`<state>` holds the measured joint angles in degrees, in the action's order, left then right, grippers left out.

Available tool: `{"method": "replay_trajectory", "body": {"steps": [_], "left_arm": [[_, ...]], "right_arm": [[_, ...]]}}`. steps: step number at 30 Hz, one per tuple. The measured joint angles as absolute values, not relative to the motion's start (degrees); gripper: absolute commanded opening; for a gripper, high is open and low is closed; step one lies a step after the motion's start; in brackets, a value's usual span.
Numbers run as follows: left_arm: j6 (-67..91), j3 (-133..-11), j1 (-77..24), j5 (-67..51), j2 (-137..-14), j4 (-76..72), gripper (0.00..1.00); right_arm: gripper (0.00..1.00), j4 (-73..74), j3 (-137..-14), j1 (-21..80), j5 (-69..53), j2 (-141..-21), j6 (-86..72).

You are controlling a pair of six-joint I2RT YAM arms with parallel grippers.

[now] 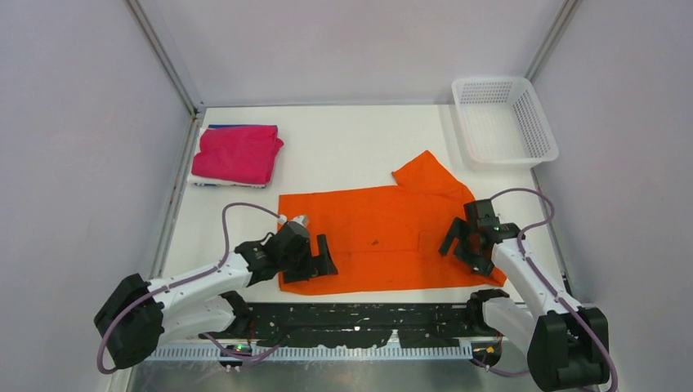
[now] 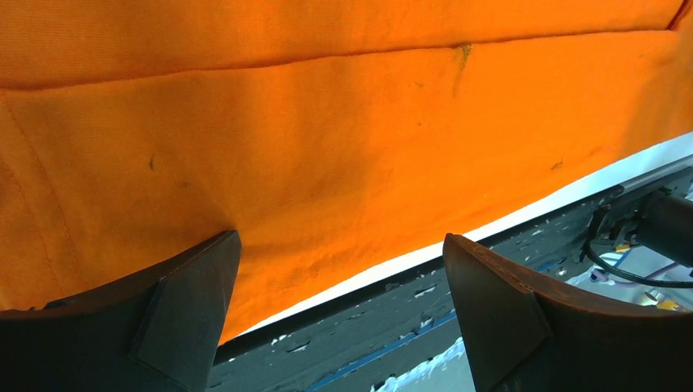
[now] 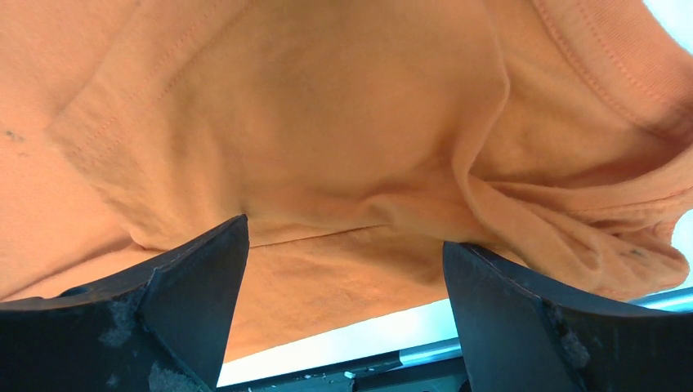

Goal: Fold and stack the t-shirts
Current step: Fold the flattened tshirt in 1/3 of the way, then grab the side of the flattened tshirt furthest away from the robot with both arms

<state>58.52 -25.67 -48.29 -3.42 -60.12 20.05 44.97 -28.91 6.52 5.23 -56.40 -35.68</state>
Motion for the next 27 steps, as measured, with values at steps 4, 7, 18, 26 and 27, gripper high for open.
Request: {"method": "replay_trajectory", "body": {"steps": [4,7,18,26,27], "left_arm": [[57.8,-26.4,-48.3,-2.5,-58.3,24.5,1.0],[56.9,-28.0,-48.3,-0.5,-56.4,28.3,1.0],[51.2,-37.1,-36.0,7.9,-55.8,34.5,0.99],[43.2,-45.9,-21.1,8.9,-73.0,23.0,0.99],[42.6,-47.1,-20.2,8.9,-76.1,21.6,0.99]], "right_arm": [[0.96,45.3,-29.1,6.5,4.8,-53.5,-35.3],[0.95,46.0,-31.1,6.5,4.6,-49.5,-34.3],[0.95,37.3,-36.6,6.5,0.4,-40.2,-27.6],[0.95,30.0,-36.5,6.5,-4.6,-44.6,-24.9],[0.95,29.0,-36.5,6.5,-5.1,-44.8,-24.7]]}}
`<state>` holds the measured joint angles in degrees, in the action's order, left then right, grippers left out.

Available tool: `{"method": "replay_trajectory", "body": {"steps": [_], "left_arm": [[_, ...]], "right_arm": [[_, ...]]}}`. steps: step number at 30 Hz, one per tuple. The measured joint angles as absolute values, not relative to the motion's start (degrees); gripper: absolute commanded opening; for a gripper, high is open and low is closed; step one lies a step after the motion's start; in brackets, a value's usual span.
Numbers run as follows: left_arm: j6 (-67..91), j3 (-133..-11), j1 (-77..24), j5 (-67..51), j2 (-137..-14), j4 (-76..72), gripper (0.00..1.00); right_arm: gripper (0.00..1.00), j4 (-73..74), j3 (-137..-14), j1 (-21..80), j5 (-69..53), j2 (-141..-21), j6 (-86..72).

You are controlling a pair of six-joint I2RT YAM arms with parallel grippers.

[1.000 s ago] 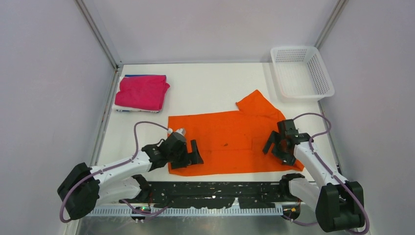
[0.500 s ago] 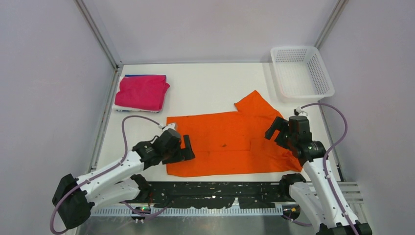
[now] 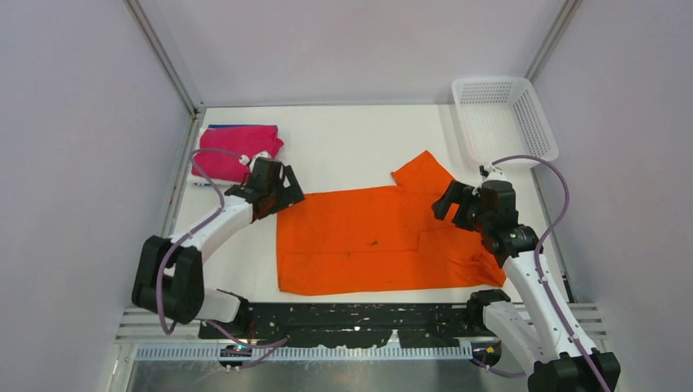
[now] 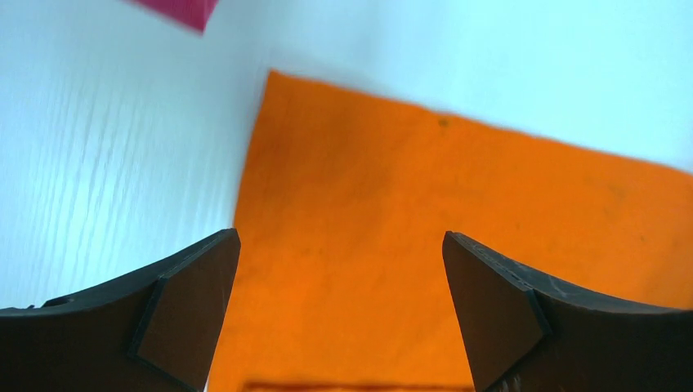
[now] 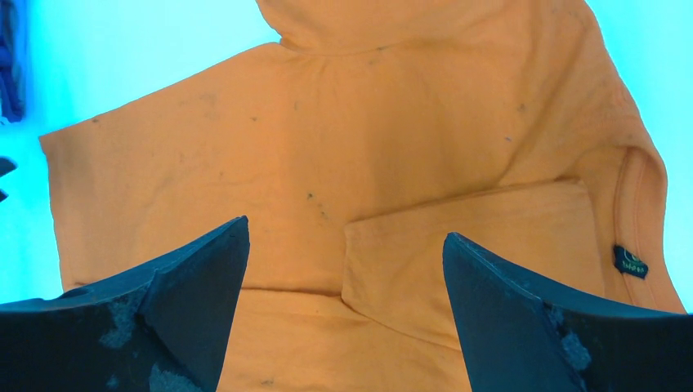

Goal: Fold and stack the t-shirts
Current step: Grab the side of the flattened tshirt furthest away from the robot with both arms

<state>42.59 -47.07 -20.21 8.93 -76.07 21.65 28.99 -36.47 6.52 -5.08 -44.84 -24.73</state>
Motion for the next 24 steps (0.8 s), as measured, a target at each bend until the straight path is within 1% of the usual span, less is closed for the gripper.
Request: {"method": "replay_trajectory", "body": {"steps": [4,8,18,24], "left_arm": [[39.6,-52.9,-18.2,9.8,-86.5,19.0,0.99],[37.4,-59.2,-17.1,10.9,-93.6,18.3,0.99],[34.9,-63.0,-13.9,6.3,-101.8,17.5,0.99],[34.0,-64.8,-13.7,4.4,-104.2,17.5,0.99]], "right_arm": [[0.95,26.5,-36.4,6.5,-5.9,-46.4,-23.9],[0.95,25.7,-36.4,6.5,-6.0,-48.1,-23.2],[0.95,25.1,-36.4,6.5,-5.3,-48.4,-22.4],[0.95,24.9,-36.4,6.5,-4.8,-48.4,-22.3]]}}
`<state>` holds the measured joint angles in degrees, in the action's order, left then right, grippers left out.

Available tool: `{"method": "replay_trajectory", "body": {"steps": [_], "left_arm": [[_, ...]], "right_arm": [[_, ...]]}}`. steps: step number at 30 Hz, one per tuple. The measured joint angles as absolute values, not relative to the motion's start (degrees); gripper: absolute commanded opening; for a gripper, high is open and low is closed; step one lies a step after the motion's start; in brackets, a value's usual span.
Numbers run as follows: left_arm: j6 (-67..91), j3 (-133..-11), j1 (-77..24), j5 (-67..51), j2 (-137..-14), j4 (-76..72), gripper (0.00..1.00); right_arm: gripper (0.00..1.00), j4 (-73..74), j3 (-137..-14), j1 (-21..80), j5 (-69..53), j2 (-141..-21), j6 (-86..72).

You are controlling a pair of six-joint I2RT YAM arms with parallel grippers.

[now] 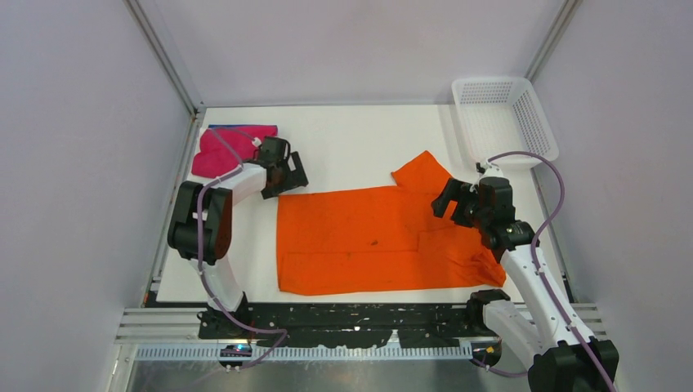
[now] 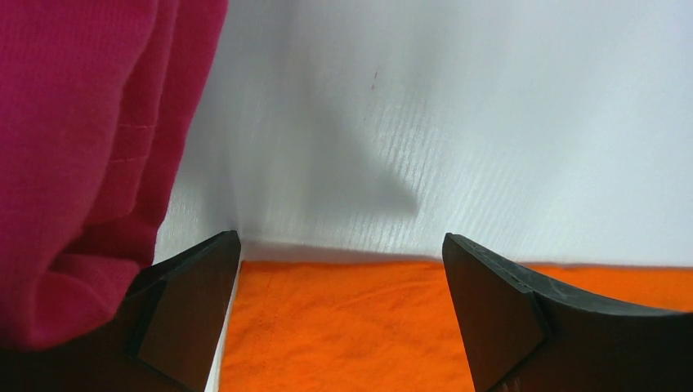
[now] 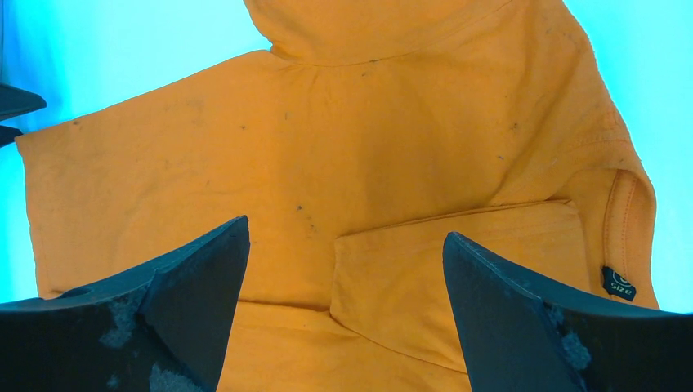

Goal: Fold and stack the t-shirts
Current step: Grab the side of the flattened tshirt furthest away from the robot with both arms

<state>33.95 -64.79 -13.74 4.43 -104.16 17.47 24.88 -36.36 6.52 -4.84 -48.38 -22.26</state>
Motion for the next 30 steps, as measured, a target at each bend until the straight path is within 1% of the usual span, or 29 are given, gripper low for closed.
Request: {"method": "replay_trajectory", "body": {"steps": [5,9,11,13,28,30], "left_arm": [[33.8,-65.0,-13.7,3.6,-104.3,17.5,0.82],[33.8,-64.8,-13.7,2.9,-104.3,17.5,0.62],[33.8,-64.6,-13.7,2.5,-104.3,17.7,0.55],[33.8,-64.6,-13.7,2.3,-104.3,17.9,0.53],[34.6,-64.6,-13.8,4.1,-103.8,22.4,0.5],[35.4,-64.6,-14.0,4.9,-103.7,23.4,0.46]], "right_arm": [[0.95,24.9,-36.4,6.5,-4.2,-48.4,-22.1],[0.95,24.9,-36.4,6.5,-4.0,-48.4,-22.0],[0.95,24.9,-36.4,6.5,-3.9,-48.4,-21.8],[0.95,24.9,-36.4,6.5,-3.8,-48.5,-21.7],[0.95,24.7,-36.4,6.5,-2.9,-51.0,-21.3],[0.96,24.7,-36.4,6.5,-2.8,-51.0,-21.3]]}}
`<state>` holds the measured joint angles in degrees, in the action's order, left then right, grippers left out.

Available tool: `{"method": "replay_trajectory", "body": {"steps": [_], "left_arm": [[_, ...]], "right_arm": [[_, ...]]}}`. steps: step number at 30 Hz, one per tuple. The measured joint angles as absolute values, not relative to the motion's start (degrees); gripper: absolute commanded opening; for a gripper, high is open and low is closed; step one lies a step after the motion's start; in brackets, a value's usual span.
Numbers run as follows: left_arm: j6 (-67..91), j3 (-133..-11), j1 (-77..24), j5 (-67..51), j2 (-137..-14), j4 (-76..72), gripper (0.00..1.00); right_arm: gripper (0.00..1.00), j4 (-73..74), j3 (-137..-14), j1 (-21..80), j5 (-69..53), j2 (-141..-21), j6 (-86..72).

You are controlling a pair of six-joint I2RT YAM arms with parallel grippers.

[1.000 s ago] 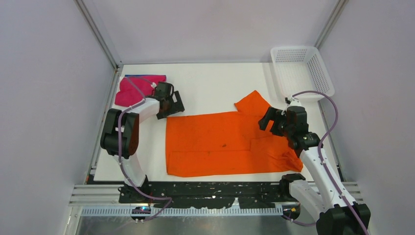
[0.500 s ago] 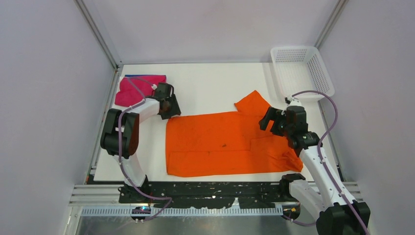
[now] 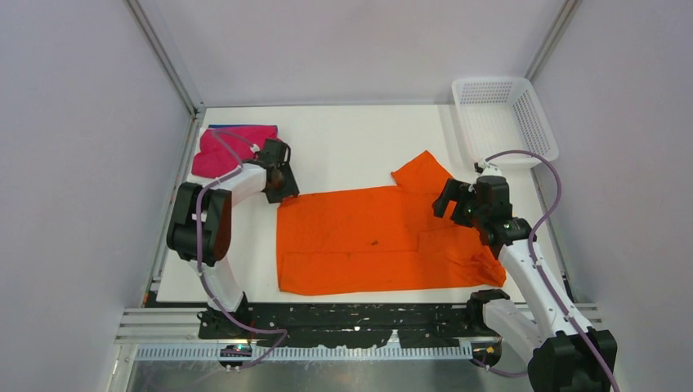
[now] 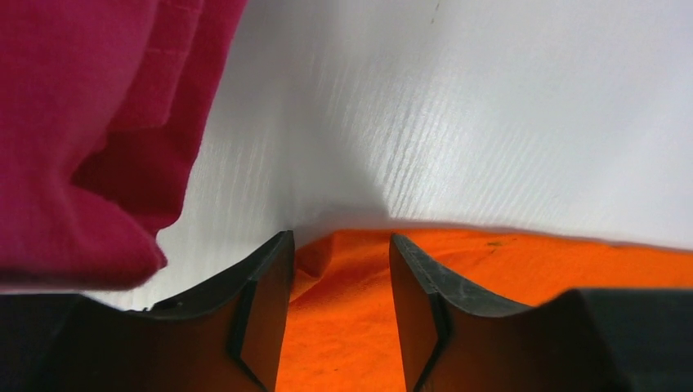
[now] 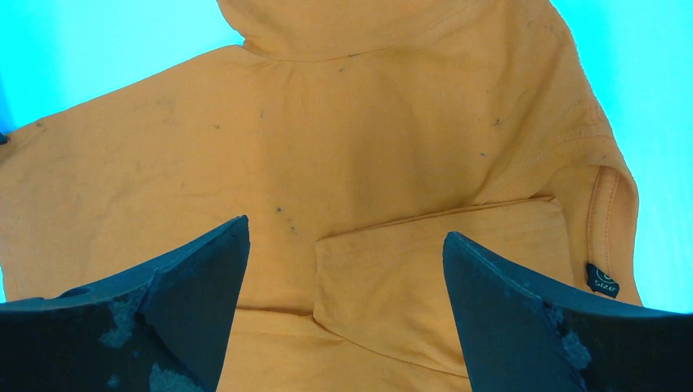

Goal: Fold and stack the t-shirts
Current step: Grab the side of the flattened tshirt furthest away from the robot with both arms

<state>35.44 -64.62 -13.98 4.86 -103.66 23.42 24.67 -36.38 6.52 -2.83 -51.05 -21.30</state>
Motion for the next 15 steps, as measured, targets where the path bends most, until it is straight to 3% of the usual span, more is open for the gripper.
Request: {"method": "replay_trajectory", "body": {"steps": [4,9,15], "left_arm": [[36.1,-65.0,-14.2,5.8,-103.7,25.9,0.31],[37.3,-65.1,-14.2,6.4,-103.7,27.7,0.01],[37.0,-65.1,-14.3,6.4,-103.7,28.3,0.0]], "right_arm": [[0.95,24.6,-36.4,6.5,-2.8,-51.0,-21.3],[0.95,24.4,-36.4,6.5,-2.6,-51.0,-21.3],[0.95,23.6,-36.4,6.5,-2.7,-52.3,-21.3]]}}
